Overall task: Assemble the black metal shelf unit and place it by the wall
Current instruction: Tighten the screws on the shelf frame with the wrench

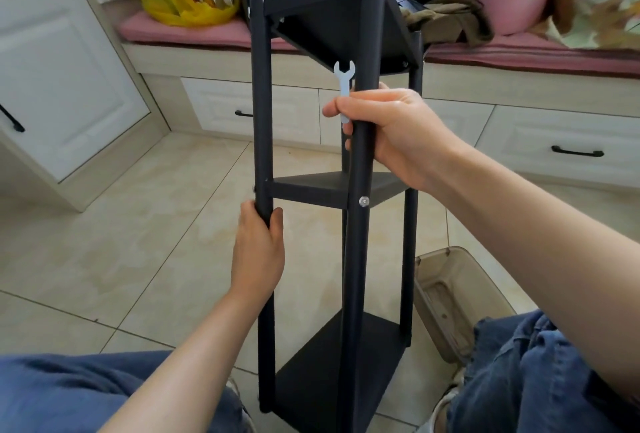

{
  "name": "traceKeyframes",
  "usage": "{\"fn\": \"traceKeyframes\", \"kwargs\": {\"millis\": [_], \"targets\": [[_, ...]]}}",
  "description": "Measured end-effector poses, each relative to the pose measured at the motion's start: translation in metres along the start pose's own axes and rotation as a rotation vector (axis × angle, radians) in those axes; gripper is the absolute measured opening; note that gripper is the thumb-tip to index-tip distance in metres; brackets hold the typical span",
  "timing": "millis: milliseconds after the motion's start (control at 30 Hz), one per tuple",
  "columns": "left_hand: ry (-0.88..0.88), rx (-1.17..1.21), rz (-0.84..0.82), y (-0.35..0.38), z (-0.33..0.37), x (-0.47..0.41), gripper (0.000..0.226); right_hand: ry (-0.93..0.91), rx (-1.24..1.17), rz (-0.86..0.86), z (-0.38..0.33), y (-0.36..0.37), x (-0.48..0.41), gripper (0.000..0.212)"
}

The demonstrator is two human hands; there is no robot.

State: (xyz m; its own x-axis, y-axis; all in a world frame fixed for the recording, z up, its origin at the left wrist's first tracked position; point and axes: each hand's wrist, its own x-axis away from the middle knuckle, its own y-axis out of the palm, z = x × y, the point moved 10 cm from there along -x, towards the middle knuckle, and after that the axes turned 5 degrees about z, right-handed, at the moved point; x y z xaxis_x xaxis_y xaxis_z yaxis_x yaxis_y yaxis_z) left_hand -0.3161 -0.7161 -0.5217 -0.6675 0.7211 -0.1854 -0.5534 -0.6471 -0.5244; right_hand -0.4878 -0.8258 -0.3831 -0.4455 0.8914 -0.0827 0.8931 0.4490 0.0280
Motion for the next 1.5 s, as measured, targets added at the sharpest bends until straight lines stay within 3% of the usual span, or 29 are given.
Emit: {"fn": "traceKeyframes", "kwargs": {"millis": [67, 133, 233, 333, 400, 833, 1200, 1500], "targets": [[0.086, -0.044, 0.165, -0.018, 0.017, 0.006, 0.030, 0.001, -0.002, 0.011, 0.001, 0.003, 0.000, 0.016], [0.148, 0.073, 0.295, -0.035, 0.037, 0.024, 0.031, -0.002, 0.013, 0.034, 0.002, 0.003, -0.002, 0.016], [0.123, 0.261, 0.109, -0.017, 0.058, 0.053, 0.011, -0.008, 0.033, 0.054, 0.002, 0.006, -0.004, 0.017], [0.005, 0.328, -0.183, 0.020, 0.060, 0.074, 0.015, -0.019, 0.076, 0.063, 0.000, 0.011, -0.003, 0.017], [-0.035, 0.371, -0.274, 0.035, 0.059, 0.081, 0.012, -0.027, 0.110, 0.072, 0.000, 0.015, -0.003, 0.018], [0.003, 0.395, -0.106, 0.028, 0.045, 0.063, 0.011, -0.115, 0.381, 0.048, -0.002, 0.027, 0.002, 0.014], [0.047, 0.374, -0.037, 0.011, 0.039, 0.054, 0.022, -0.064, 0.513, 0.244, 0.051, -0.027, 0.024, 0.024], [0.054, 0.360, -0.040, 0.012, 0.043, 0.052, 0.027, -0.141, 0.405, 0.311, 0.097, -0.010, 0.082, 0.025]]}}
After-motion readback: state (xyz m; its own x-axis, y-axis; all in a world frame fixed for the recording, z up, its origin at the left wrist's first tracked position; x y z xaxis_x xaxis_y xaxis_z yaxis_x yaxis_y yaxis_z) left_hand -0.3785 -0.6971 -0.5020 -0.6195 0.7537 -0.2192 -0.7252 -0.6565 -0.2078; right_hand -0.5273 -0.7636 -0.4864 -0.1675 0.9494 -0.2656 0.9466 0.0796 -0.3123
